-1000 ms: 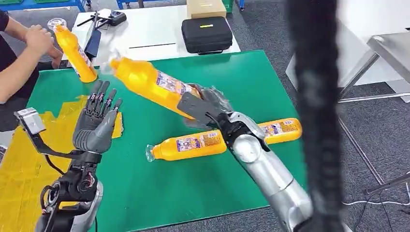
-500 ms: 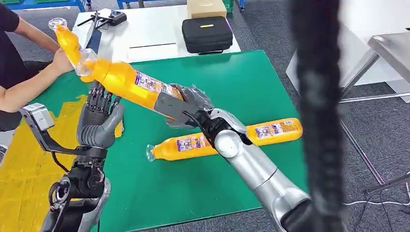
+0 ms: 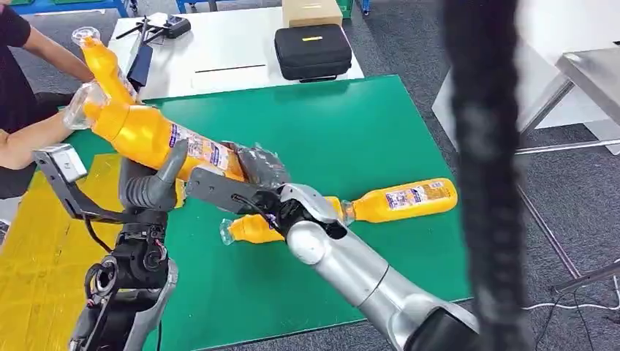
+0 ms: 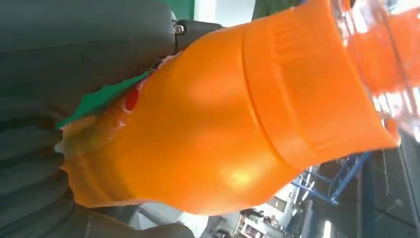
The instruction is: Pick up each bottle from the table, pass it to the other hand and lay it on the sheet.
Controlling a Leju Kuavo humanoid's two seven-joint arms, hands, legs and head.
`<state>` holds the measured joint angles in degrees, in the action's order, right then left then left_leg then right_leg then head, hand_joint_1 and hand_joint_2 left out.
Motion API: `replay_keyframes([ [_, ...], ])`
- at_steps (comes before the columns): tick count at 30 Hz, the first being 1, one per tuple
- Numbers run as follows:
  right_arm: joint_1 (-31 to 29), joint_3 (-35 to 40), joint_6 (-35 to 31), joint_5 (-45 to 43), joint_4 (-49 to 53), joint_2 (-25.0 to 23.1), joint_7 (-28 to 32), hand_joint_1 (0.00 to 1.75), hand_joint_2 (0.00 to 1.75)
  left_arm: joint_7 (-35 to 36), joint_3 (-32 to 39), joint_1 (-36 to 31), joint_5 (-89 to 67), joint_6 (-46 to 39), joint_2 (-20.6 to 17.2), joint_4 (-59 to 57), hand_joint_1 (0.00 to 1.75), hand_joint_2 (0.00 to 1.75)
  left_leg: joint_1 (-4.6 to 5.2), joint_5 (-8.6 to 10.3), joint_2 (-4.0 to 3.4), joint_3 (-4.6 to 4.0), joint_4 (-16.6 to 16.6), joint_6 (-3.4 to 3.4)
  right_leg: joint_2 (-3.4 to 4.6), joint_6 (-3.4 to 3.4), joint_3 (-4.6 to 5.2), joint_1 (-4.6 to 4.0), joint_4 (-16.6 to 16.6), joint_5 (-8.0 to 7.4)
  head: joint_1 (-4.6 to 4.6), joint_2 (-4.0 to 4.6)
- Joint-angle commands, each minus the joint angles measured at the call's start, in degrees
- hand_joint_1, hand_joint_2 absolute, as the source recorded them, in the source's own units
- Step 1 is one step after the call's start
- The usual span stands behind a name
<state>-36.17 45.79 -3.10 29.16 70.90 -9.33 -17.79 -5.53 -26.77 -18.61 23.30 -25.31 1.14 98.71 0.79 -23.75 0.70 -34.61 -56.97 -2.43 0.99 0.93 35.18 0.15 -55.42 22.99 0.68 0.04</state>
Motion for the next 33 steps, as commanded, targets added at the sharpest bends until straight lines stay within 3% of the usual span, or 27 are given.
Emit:
replay_keyframes([
  [1, -0.92, 13.45, -0.61, 7.89, -4.94, -0.46, 0.05, 1.75, 1.75, 0.51, -2.58, -3.09, 0.13, -0.78, 0.23, -3.68, 0.0, 1.75, 0.0, -0.04, -0.04, 0.16, 0.05, 0.11, -0.04, 0.01, -0.18, 0.0, 0.04, 0.04, 0.04, 0.0],
  [9, -0.79, 18.01, -0.04, 9.18, -7.48, -1.85, -0.24, 1.75, 1.75, -0.55, -2.2, -3.27, 1.24, -1.07, 0.12, -4.85, 0.02, 1.75, -0.08, -0.2, -0.02, 0.47, -0.01, 0.29, -0.17, -0.03, -0.51, -0.08, 0.0, 0.22, 0.02, 0.0],
  [10, -1.92, 18.49, 0.89, 8.37, -8.18, -1.52, 0.18, 1.75, 1.75, -0.88, -2.05, -3.4, 1.42, -1.06, 0.2, -4.93, 1.75, 1.75, -0.03, -0.06, -0.04, 0.19, 0.04, 0.14, -0.1, -0.01, -0.22, -0.02, 0.04, 0.07, 0.02, 0.0],
  [23, -1.24, 16.02, -0.37, 6.11, -9.17, -1.72, -1.68, 1.75, 1.75, -3.31, -0.73, -2.5, 2.19, -0.93, -0.03, -2.97, 1.75, 1.75, -0.03, -0.01, 0.03, 0.09, 0.04, 0.09, -0.15, 0.0, -0.13, -0.02, 0.05, 0.04, 0.0, 0.0],
  [24, -1.09, 14.54, -0.28, 4.62, -9.49, -1.65, -1.83, 1.29, 1.75, -3.63, -0.48, -2.3, 2.61, -0.76, -0.18, -2.52, 1.75, 1.75, -0.09, -0.17, 0.1, 0.41, -0.03, 0.26, -0.32, -0.01, -0.5, -0.09, 0.0, 0.23, 0.0, 0.0],
  [25, -1.68, 14.55, -0.75, 5.28, -9.7, -1.13, -1.5, 0.0, 1.75, -3.89, -0.24, -2.06, 3.14, -0.57, -0.32, -2.0, 1.75, 1.75, -0.02, -0.04, 0.05, 0.17, 0.03, 0.13, -0.19, 0.0, -0.22, -0.02, 0.04, 0.08, 0.02, 0.0],
  [26, -1.93, 13.65, -1.14, 5.12, -10.05, -0.74, -1.66, 0.0, 0.0, -4.22, 0.06, -1.94, 3.37, -0.47, -0.53, -1.4, 1.75, 1.75, -0.07, -0.13, 0.04, 0.32, -0.02, 0.21, -0.23, -0.01, -0.38, -0.07, 0.02, 0.16, 0.0, 0.0],
  [30, -0.12, 9.37, -3.42, 6.03, -8.06, 3.41, -1.18, 0.0, 0.0, -6.17, 2.69, -1.1, 1.2, -0.69, -2.79, 1.5, 1.75, 1.75, -0.04, -0.04, 0.1, 0.14, -0.02, 0.15, -0.26, 0.0, -0.21, -0.04, 0.01, 0.09, 0.02, 0.0],
  [33, 5.19, 3.46, -6.26, 12.39, -0.46, 9.7, -0.2, 0.0, 0.0, -9.91, 7.17, -0.76, -19.94, -6.51, -5.88, -0.7, 1.75, 1.75, -0.08, -0.04, 0.19, 0.26, 0.04, 0.15, -0.36, 0.01, -0.36, -0.08, 0.1, 0.11, 0.0, 0.0],
])
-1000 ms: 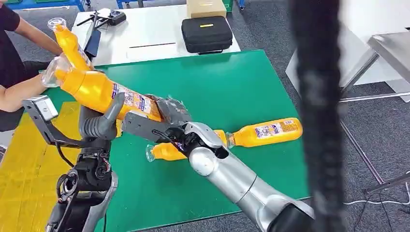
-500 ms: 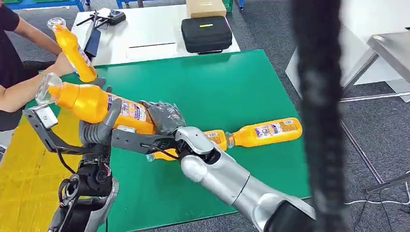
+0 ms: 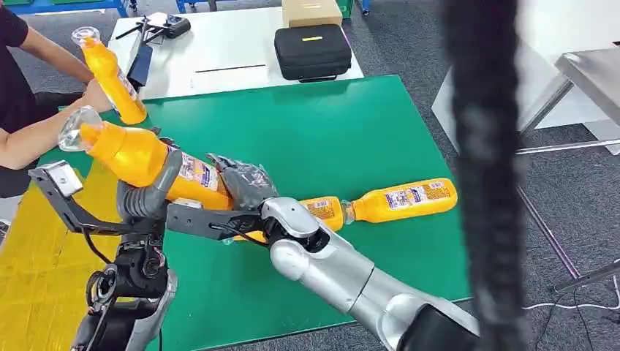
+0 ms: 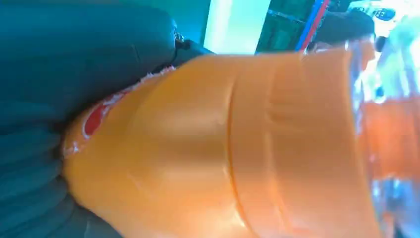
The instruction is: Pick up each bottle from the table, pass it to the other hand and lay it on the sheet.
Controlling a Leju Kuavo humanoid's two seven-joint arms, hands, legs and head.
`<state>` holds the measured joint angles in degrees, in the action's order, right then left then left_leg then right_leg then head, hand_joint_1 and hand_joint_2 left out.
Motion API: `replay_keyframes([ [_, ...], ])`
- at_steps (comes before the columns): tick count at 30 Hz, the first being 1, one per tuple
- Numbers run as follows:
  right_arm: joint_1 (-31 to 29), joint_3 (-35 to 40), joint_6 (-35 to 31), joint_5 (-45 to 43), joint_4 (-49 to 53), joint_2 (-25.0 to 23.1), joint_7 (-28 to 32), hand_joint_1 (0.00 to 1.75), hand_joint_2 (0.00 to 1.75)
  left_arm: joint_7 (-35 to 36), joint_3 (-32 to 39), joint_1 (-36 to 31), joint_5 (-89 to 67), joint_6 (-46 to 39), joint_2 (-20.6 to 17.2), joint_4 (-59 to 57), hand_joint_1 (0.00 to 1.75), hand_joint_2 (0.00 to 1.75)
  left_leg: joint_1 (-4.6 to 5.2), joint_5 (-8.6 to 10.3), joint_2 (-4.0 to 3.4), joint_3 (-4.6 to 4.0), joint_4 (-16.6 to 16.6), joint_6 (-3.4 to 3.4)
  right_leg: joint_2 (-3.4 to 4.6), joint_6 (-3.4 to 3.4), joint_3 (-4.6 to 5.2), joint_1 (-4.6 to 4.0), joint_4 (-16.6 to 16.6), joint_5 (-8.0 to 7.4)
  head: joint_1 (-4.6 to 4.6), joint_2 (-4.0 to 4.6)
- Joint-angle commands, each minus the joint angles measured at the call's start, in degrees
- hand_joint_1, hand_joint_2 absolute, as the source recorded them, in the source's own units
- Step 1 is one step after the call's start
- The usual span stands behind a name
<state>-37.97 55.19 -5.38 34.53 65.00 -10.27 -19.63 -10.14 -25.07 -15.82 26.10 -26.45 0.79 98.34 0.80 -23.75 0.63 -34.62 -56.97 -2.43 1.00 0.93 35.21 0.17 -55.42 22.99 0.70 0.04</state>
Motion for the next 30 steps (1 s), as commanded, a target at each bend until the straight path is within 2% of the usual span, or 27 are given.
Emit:
replay_keyframes([
  [1, 9.02, -7.76, -4.18, 8.11, 8.4, 12.73, 2.24, 0.0, 0.0, -5.61, 7.04, -3.93, -35.52, -10.04, -7.21, -4.1, 1.75, 1.75, -0.09, -0.01, 0.3, 0.28, 0.09, 0.14, -0.4, 0.0, -0.41, -0.09, 0.15, 0.09, -0.02, 0.0],
  [3, 12.59, -10.45, -2.97, 10.28, 12.3, 16.85, 2.54, 0.0, 0.0, -4.51, 11.23, -4.67, -38.22, -8.1, -7.86, -11.63, 1.75, 1.75, -0.05, 0.0, 0.38, 0.34, 0.12, 0.14, -0.45, 0.01, -0.46, -0.06, 0.14, 0.11, -0.02, 0.0],
  [5, 16.26, -14.04, -2.29, 11.33, 15.18, 18.73, 3.42, 0.0, 0.0, -4.58, 12.84, -6.07, -51.57, -12.14, -8.55, -19.2, 1.75, 1.75, 0.02, 0.03, 0.42, 0.23, 0.13, 0.09, -0.36, 0.01, -0.32, 0.02, 0.1, 0.06, 0.0, 0.0],
  [6, 18.09, -15.62, -1.33, 12.43, 17.47, 19.71, 4.01, 0.0, 0.0, -2.5, 15.62, -6.24, -69.37, -13.55, -8.4, -23.21, 1.75, 1.75, -0.04, -0.07, 0.53, 0.56, 0.14, 0.24, -0.58, 0.01, -0.72, -0.05, 0.14, 0.21, 0.0, 0.0],
  [7, 19.13, -16.26, -1.03, 13.82, 19.19, 20.51, 3.84, 0.0, 0.0, -0.65, 15.41, -6.41, -74.34, -13.16, -9.42, -25.71, 1.75, 1.75, 0.02, 0.03, 0.54, 0.34, 0.18, 0.12, -0.49, 0.01, -0.47, 0.02, 0.14, 0.1, -0.02, 0.0],
  [8, 20.03, -16.73, -0.47, 15.22, 21.0, 21.33, 3.46, 0.0, 1.75, 1.06, 14.98, -6.66, -80.54, -13.55, -10.26, -27.78, 1.75, 1.75, -0.02, 0.0, 0.65, 0.5, 0.18, 0.2, -0.65, 0.01, -0.67, -0.02, 0.17, 0.17, -0.04, 0.0],
  [9, 20.9, -17.62, 0.91, 16.22, 22.62, 21.42, 2.83, 0.0, 1.75, 3.08, 14.84, -6.73, -85.71, -13.55, -10.98, -29.68, 1.75, 1.75, 0.01, 0.0, 0.54, 0.31, 0.1, 0.14, -0.51, 0.01, -0.43, 0.01, 0.1, 0.11, -0.06, 0.0],
  [16, 20.7, -17.65, 1.76, 16.61, 22.83, 20.64, 2.51, 0.0, 1.75, 2.84, 14.99, -6.4, -85.92, -13.55, -10.66, -29.12, 1.75, 1.75, -0.01, -0.06, 0.22, 0.18, 0.0, 0.15, -0.23, -0.01, -0.23, 0.0, 0.0, 0.1, 0.0, 0.0],
  [17, 20.75, -17.87, 2.09, 16.98, 22.6, 20.48, 2.46, 0.0, 1.75, 4.65, 14.54, -6.5, -88.39, -12.27, -11.07, -29.47, 1.75, 1.75, -0.01, -0.07, 0.19, 0.19, -0.02, 0.15, -0.25, -0.01, -0.24, 0.0, -0.02, 0.12, -0.02, 0.0],
  [21, 20.11, -17.19, 6.21, 19.3, 22.88, 21.9, 1.83, 0.0, 1.75, 14.43, 8.64, -9.22, -105.3, -2.34, -13.79, -41.4, 1.75, 1.75, -0.03, -0.11, 0.19, 0.31, -0.02, 0.21, -0.28, -0.01, -0.36, -0.02, -0.02, 0.15, -0.02, 0.0],
  [25, 18.61, -16.41, 8.9, 18.81, 19.86, 22.03, 1.8, 0.0, 1.75, 15.15, 1.78, -13.61, -106.87, 8.43, -12.9, -54.62, 1.75, 1.75, 0.02, -0.02, 0.23, 0.32, 0.08, 0.16, -0.29, 0.01, -0.36, 0.03, 0.05, 0.08, -0.02, 0.0],
  [28, 17.52, -15.3, 9.44, 19.19, 18.04, 22.12, 2.43, 0.0, 1.75, 14.23, -0.98, -16.03, -104.31, 13.93, -11.43, -59.54, 1.75, 1.75, 0.02, -0.01, 0.31, 0.29, 0.05, 0.16, -0.39, 0.01, -0.35, 0.02, 0.02, 0.11, 0.0, 0.0],
  [29, 17.52, -15.3, 9.44, 19.19, 18.04, 22.12, 2.43, 0.0, 1.75, 14.23, -0.98, -16.03, -104.31, 13.93, -11.43, -59.54, 1.54, 1.75, 0.01, 0.0, 0.27, 0.22, 0.03, 0.12, -0.31, 0.01, -0.28, 0.01, 0.02, 0.08, -0.04, 0.0],
  [30, 16.89, -14.74, 9.61, 19.36, 17.42, 22.2, 2.68, 0.0, 1.75, 13.45, -1.66, -16.61, -103.14, 16.09, -11.02, -60.18, 0.0, 1.75, 0.0, 0.01, 0.21, 0.15, 0.02, 0.1, -0.22, 0.01, -0.21, 0.0, 0.02, 0.05, -0.02, 0.0],
])
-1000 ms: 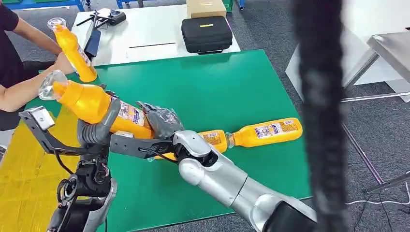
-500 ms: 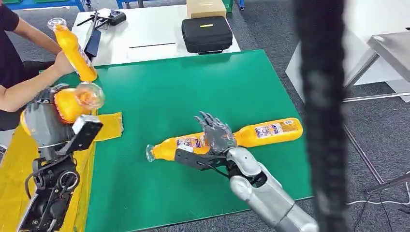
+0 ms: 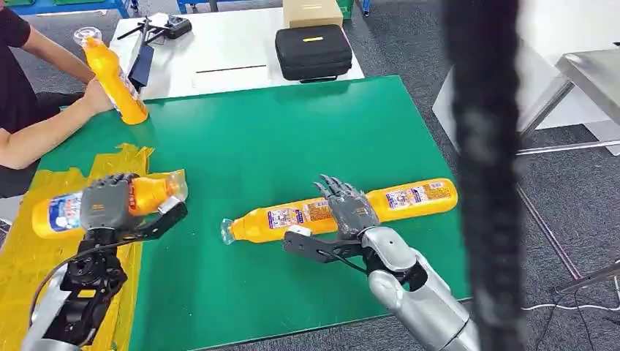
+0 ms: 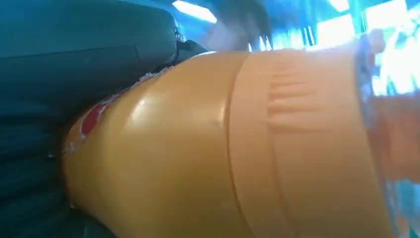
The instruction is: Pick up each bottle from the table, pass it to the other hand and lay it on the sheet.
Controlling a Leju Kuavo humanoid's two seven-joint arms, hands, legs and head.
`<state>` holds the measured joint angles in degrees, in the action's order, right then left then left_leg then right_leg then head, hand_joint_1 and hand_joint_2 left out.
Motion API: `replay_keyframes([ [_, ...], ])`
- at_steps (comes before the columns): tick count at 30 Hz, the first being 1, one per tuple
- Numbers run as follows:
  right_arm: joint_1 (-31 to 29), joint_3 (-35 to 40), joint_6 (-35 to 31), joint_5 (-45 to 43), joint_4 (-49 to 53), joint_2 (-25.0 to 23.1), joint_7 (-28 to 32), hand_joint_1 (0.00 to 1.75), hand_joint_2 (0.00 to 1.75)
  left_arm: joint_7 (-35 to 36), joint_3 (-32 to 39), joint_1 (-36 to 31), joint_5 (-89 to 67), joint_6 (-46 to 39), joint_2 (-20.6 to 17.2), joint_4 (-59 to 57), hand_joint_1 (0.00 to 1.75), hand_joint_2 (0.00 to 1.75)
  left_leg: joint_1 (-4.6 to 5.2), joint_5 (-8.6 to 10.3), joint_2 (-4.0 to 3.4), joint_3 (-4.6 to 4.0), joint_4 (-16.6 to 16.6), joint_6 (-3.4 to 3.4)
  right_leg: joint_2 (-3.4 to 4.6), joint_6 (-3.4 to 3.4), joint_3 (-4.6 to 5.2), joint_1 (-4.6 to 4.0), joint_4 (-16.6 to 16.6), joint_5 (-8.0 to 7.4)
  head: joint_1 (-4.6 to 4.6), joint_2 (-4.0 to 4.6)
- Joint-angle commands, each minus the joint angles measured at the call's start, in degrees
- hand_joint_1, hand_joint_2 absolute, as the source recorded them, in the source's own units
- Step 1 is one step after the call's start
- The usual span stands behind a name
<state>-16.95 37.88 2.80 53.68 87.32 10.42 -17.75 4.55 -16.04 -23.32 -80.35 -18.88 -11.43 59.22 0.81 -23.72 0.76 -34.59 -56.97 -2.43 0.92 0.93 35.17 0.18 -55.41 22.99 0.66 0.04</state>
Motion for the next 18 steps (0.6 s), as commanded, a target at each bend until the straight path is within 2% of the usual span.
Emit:
replay_keyframes([
  [1, -4.73, 2.93, 1.64, 0.31, -5.8, 1.52, 0.85, 0.0, 1.75, -2.61, -11.63, -10.16, 5.22, 12.82, 1.79, -21.99, 0.0, 1.75, -0.02, -0.06, 0.06, 0.21, -0.01, 0.15, -0.17, 0.02, -0.26, -0.02, 0.0, 0.1, 0.04, 0.0],
  [2, -5.02, 3.12, 1.77, 0.4, -6.24, 1.51, 0.96, 0.0, 1.75, -2.9, -12.52, -10.7, 5.57, 14.76, 1.89, -22.24, 0.0, 1.75, -0.04, -0.04, 0.07, 0.14, -0.04, 0.14, -0.18, 0.02, -0.21, -0.03, -0.01, 0.07, 0.0, 0.0],
  [3, -5.73, 3.56, 2.38, 0.64, -7.49, 1.4, 1.28, 0.0, 1.75, -3.55, -13.28, -11.71, 6.51, 17.58, 2.44, -22.86, 0.0, 0.0, -0.01, 0.01, 0.07, 0.04, 0.0, 0.1, -0.15, 0.03, -0.1, 0.0, 0.0, 0.03, 0.02, 0.0],
  [6, -7.13, 4.64, 3.78, 0.79, -10.19, 1.11, 2.08, 0.0, 1.75, -5.59, -14.57, -12.71, 9.38, 21.22, 2.95, -23.21, 0.0, 0.0, 0.03, 0.03, 0.24, 0.1, 0.02, 0.11, -0.21, 0.02, -0.17, 0.04, 0.01, 0.03, 0.04, 0.0],
  [7, -7.63, 4.93, 4.2, 0.8, -11.32, 0.9, 2.25, 0.0, 1.75, -5.86, -15.16, -12.8, 9.71, 21.62, 2.92, -23.11, 0.0, 0.0, -0.04, -0.08, 0.28, 0.37, -0.06, 0.28, -0.36, 0.01, -0.49, -0.03, -0.04, 0.15, 0.0, 0.0],
  [18, -12.79, 7.1, 7.26, 2.83, -23.61, -2.06, 4.63, 0.0, 1.75, -12.18, -13.53, -13.34, 23.91, 26.63, 3.33, -20.12, 0.0, 0.0, 0.0, 0.15, 0.27, 0.23, 0.02, 0.1, -0.25, 0.03, -0.36, 0.02, 0.02, -0.02, 0.04, 0.0],
])
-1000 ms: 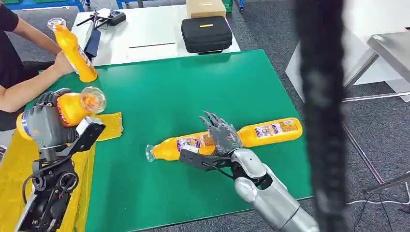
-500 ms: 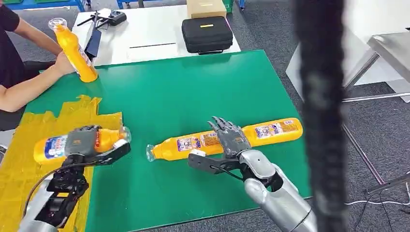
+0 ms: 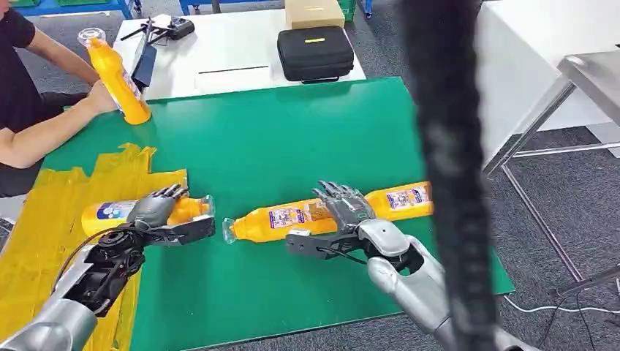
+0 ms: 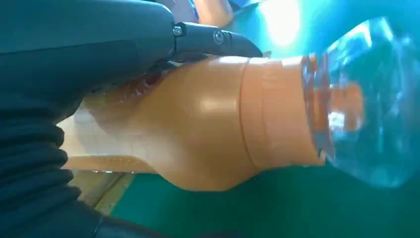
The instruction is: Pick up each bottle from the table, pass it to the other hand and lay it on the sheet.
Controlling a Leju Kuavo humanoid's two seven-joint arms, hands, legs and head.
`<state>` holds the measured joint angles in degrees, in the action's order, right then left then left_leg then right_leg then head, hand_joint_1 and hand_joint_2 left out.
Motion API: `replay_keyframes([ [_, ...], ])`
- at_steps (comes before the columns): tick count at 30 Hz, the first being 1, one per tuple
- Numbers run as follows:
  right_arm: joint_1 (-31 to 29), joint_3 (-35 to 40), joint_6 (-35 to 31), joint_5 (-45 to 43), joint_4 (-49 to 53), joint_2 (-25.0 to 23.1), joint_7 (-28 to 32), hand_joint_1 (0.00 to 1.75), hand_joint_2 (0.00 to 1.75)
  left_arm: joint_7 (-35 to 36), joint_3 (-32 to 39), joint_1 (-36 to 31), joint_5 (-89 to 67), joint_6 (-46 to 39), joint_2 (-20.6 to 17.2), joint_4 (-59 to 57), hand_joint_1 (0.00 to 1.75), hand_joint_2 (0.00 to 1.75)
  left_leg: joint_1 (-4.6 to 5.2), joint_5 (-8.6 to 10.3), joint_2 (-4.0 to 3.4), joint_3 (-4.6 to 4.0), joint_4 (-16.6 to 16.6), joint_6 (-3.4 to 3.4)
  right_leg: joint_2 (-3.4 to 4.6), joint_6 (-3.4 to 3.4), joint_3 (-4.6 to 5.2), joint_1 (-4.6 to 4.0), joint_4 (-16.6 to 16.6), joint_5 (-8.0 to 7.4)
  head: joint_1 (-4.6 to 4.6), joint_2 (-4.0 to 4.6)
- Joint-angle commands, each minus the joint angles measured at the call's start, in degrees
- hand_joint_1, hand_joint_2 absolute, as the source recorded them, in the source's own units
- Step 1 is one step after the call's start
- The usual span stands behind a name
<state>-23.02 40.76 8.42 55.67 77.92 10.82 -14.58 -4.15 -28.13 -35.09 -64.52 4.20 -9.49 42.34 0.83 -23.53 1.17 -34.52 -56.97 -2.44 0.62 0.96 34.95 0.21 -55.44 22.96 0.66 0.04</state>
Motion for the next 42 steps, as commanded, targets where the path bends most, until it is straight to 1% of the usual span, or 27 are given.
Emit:
replay_keyframes([
  [1, -7.03, 4.41, 1.77, 1.01, -15.0, -2.67, 1.72, 0.0, 1.75, -3.95, -0.98, -1.46, 9.45, 3.84, 1.35, -2.72, 0.0, 0.0, -0.02, -0.08, -0.2, 0.22, 0.01, 0.17, 0.08, 0.0, -0.2, -0.02, 0.03, 0.03, 0.02, 0.0],
  [3, -8.14, 4.62, 1.81, 1.08, -18.15, -3.55, 2.61, 0.0, 1.75, -4.2, -1.02, -1.16, 12.42, 4.13, 0.72, -0.23, 0.0, 0.0, -0.01, -0.04, -0.15, 0.18, 0.03, 0.12, 0.07, 0.0, -0.17, -0.01, 0.02, 0.0, 0.02, 0.0],
  [4, -8.32, 4.62, 1.6, 1.1, -18.72, -3.71, 2.88, 0.0, 1.75, -3.92, -1.22, -1.11, 12.77, 4.43, 0.51, 0.36, 0.0, 0.0, -0.06, -0.14, -0.31, 0.37, -0.02, 0.27, 0.12, -0.01, -0.34, -0.06, 0.01, 0.06, 0.04, 0.0],
  [5, -8.32, 4.62, 1.6, 1.1, -18.72, -3.71, 2.88, 0.0, 1.75, -3.92, -1.22, -1.11, 12.77, 4.43, 0.51, 0.36, 0.0, 0.0, -0.02, -0.04, -0.16, 0.19, 0.01, 0.14, 0.07, 0.0, -0.17, -0.02, 0.02, 0.0, 0.02, 0.0],
  [6, -8.32, 4.62, 1.6, 1.1, -18.72, -3.71, 2.88, 0.0, 1.75, -3.92, -1.22, -1.11, 12.77, 4.43, 0.51, 0.36, 0.0, 0.0, -0.07, -0.11, -0.26, 0.29, -0.03, 0.24, 0.11, -0.01, -0.27, -0.06, 0.0, 0.04, 0.02, 0.0],
  [9, -8.31, 4.61, 1.59, 1.1, -18.71, -3.7, 2.88, 0.0, 1.75, -3.93, -1.28, -1.02, 12.77, 4.43, 0.51, 0.35, 0.0, 0.0, -0.01, -0.02, -0.12, 0.14, 0.01, 0.14, 0.04, 0.0, -0.12, -0.01, -0.01, 0.01, 0.04, 0.0],
  [11, -8.78, 4.93, 1.74, 1.44, -19.91, -4.0, 2.95, 0.0, 1.75, -5.58, 1.57, -0.06, 18.37, 3.69, 0.99, 2.52, 0.0, 0.0, -0.04, -0.12, -0.24, 0.29, -0.02, 0.26, 0.09, 0.0, -0.27, -0.04, -0.03, 0.08, 0.04, 0.0],
  [12, -9.34, 5.09, 1.77, 1.86, -21.72, -4.55, 3.06, 0.0, 1.75, -6.01, 2.96, 0.7, 22.82, 3.32, 0.9, 5.46, 0.0, 0.0, 0.0, -0.02, -0.14, 0.14, 0.02, 0.13, 0.07, 0.01, -0.12, 0.0, -0.02, 0.02, 0.02, 0.0],
  [14, -10.01, 5.17, 1.3, 2.52, -24.21, -5.3, 3.66, 0.0, 1.75, -5.52, 5.21, 2.31, 29.37, 0.92, 0.85, 11.28, 0.0, 0.0, -0.03, -0.06, -0.2, 0.17, 0.0, 0.17, 0.1, 0.0, -0.15, -0.03, -0.03, 0.02, 0.04, 0.0],
  [15, -10.04, 4.65, 0.92, 2.69, -25.29, -5.82, 3.82, 0.4, 1.75, -4.92, 6.65, 3.71, 33.15, -1.87, 0.77, 15.77, 0.0, 0.0, -0.03, -0.03, -0.12, 0.14, 0.0, 0.15, 0.04, 0.0, -0.13, -0.02, -0.03, 0.02, 0.02, 0.0],
  [16, -9.97, 4.3, 0.66, 2.78, -25.76, -6.13, 4.02, 1.22, 1.75, -4.21, 7.34, 4.7, 35.14, -3.25, 0.71, 18.83, 0.0, 0.0, -0.06, -0.09, -0.18, 0.17, -0.06, 0.21, 0.06, 0.0, -0.16, -0.06, -0.06, 0.06, 0.04, 0.0],
  [17, -9.97, 4.24, 0.59, 2.83, -25.86, -6.19, 4.09, 1.22, 1.75, -3.47, 7.18, 4.94, 35.38, -3.03, 0.45, 19.92, 0.0, 0.0, -0.07, -0.05, -0.14, 0.09, -0.05, 0.16, 0.05, 0.0, -0.08, -0.07, -0.04, 0.02, 0.02, 0.0],
  [18, -9.97, 4.24, 0.59, 2.83, -25.86, -6.19, 4.09, 1.73, 1.75, -3.47, 7.18, 4.94, 35.38, -3.03, 0.45, 19.92, 0.0, 0.0, -0.05, -0.02, -0.1, 0.04, -0.04, 0.13, 0.03, 0.01, -0.03, -0.05, -0.05, 0.02, 0.04, 0.0],
  [19, -9.92, 4.08, 0.44, 2.87, -26.0, -6.22, 4.09, 1.75, 1.75, -4.19, 8.82, 5.88, 37.46, -5.8, 1.14, 21.88, 0.0, 0.0, -0.11, -0.21, -0.23, 0.23, -0.17, 0.29, 0.04, 0.01, -0.23, -0.11, -0.13, 0.16, 0.02, 0.0],
  [20, -10.0, 4.04, 0.39, 2.9, -26.22, -6.22, 4.14, 1.75, 1.75, -4.49, 9.52, 6.3, 38.21, -7.36, 1.47, 22.92, 0.0, 0.0, -0.05, -0.05, -0.1, 0.1, -0.04, 0.17, 0.0, 0.01, -0.1, -0.05, -0.05, 0.05, -0.02, 0.0],
  [22, -10.08, 3.92, 0.03, 2.99, -27.28, -6.21, 4.52, 1.75, 1.75, -5.17, 11.35, 8.04, 42.04, -11.58, 2.11, 28.4, 0.0, 0.0, -0.05, -0.09, -0.18, 0.16, -0.03, 0.2, 0.06, 0.01, -0.15, -0.05, -0.05, 0.07, 0.04, 0.0],
  [24, -9.73, 3.6, -0.41, 3.12, -27.59, -5.94, 4.83, 1.75, 1.75, -4.8, 12.55, 9.17, 46.04, -13.1, 2.7, 32.29, 0.0, 0.0, -0.05, -0.02, -0.09, 0.04, -0.02, 0.14, 0.0, 0.0, -0.04, -0.05, -0.03, 0.02, 0.02, 0.0],
  [25, -9.41, 3.38, -0.66, 3.33, -27.76, -5.89, 5.04, 1.75, 1.75, -4.97, 13.82, 9.89, 48.83, -14.14, 3.43, 34.21, 0.0, 0.0, -0.08, -0.11, -0.14, 0.15, -0.09, 0.22, -0.01, 0.0, -0.15, -0.09, -0.07, 0.09, 0.02, 0.0],
  [30, -10.3, 4.44, -1.33, 5.95, -31.87, -6.6, 5.9, 1.75, 1.75, -5.51, 16.45, 13.18, 59.11, -16.19, 4.97, 41.76, 0.0, 0.0, -0.05, -0.01, -0.11, 0.08, -0.01, 0.14, 0.02, 0.0, -0.05, -0.06, 0.0, 0.0, 0.02, 0.0],
  [31, -10.69, 4.76, -1.93, 6.79, -33.33, -6.96, 6.01, 1.75, 1.75, -4.13, 16.92, 13.85, 63.24, -15.38, 5.48, 43.14, 0.0, 0.0, -0.08, -0.08, -0.16, 0.18, -0.04, 0.21, 0.02, 0.01, -0.17, -0.08, -0.01, 0.05, 0.02, 0.0],
  [33, -10.91, 3.9, -2.86, 7.13, -34.98, -7.72, 5.95, 1.75, 1.75, -2.82, 17.03, 14.84, 69.52, -14.15, 5.85, 44.96, 0.0, 0.0, -0.05, -0.02, -0.15, 0.13, 0.0, 0.14, 0.03, 0.0, -0.08, -0.06, 0.01, 0.0, 0.02, 0.0],
  [34, -10.84, 2.24, -4.03, 6.26, -35.13, -8.06, 5.82, 1.75, 1.75, -2.02, 17.41, 15.7, 74.22, -13.65, 6.44, 46.15, 0.0, 0.0, -0.11, -0.14, -0.26, 0.31, -0.07, 0.29, 0.04, 0.0, -0.27, -0.11, -0.02, 0.09, 0.02, 0.0],
  [35, -10.83, 1.05, -4.81, 5.67, -34.74, -8.07, 5.63, 1.75, 1.75, -1.63, 17.22, 16.37, 76.52, -13.79, 6.26, 47.0, 0.0, 0.0, -0.06, -0.03, -0.21, 0.22, 0.01, 0.19, 0.02, 0.0, -0.16, -0.06, 0.02, 0.01, 0.02, 0.0],
  [37, -10.66, -0.93, -5.99, 5.13, -32.16, -7.57, 5.34, 1.75, 1.75, -1.17, 16.82, 17.56, 81.18, -14.31, 5.94, 48.09, 0.0, 0.0, -0.06, -0.05, -0.23, 0.26, -0.01, 0.22, 0.02, 0.0, -0.19, -0.07, 0.0, 0.03, 0.02, 0.0],
  [38, -10.04, -3.96, -7.75, 2.96, -30.07, -7.71, 4.73, 1.75, 1.75, -1.28, 17.26, 18.2, 83.02, -15.21, 6.06, 48.26, 0.0, 0.0, -0.04, -0.02, -0.2, 0.23, -0.01, 0.18, 0.01, 0.0, -0.15, -0.04, -0.02, 0.01, 0.02, 0.0],
  [41, -8.92, -8.51, -9.74, 1.71, -20.72, -5.91, 3.57, 1.75, 1.75, -0.46, 17.64, 19.42, 86.97, -17.03, 5.66, 47.58, 0.0, 0.0, -0.04, -0.08, -0.22, 0.25, -0.08, 0.28, -0.03, 0.01, -0.18, -0.05, -0.08, 0.05, 0.0, 0.0],
  [42, -8.78, -9.13, -8.92, 1.41, -19.17, -5.46, 3.33, 1.75, 1.75, -0.64, 17.59, 19.48, 87.19, -17.13, 5.54, 47.27, 0.0, 0.0, 0.0, 0.01, -0.13, 0.11, -0.03, 0.15, -0.03, 0.04, -0.03, 0.0, -0.08, -0.02, 0.04, 0.0],
])
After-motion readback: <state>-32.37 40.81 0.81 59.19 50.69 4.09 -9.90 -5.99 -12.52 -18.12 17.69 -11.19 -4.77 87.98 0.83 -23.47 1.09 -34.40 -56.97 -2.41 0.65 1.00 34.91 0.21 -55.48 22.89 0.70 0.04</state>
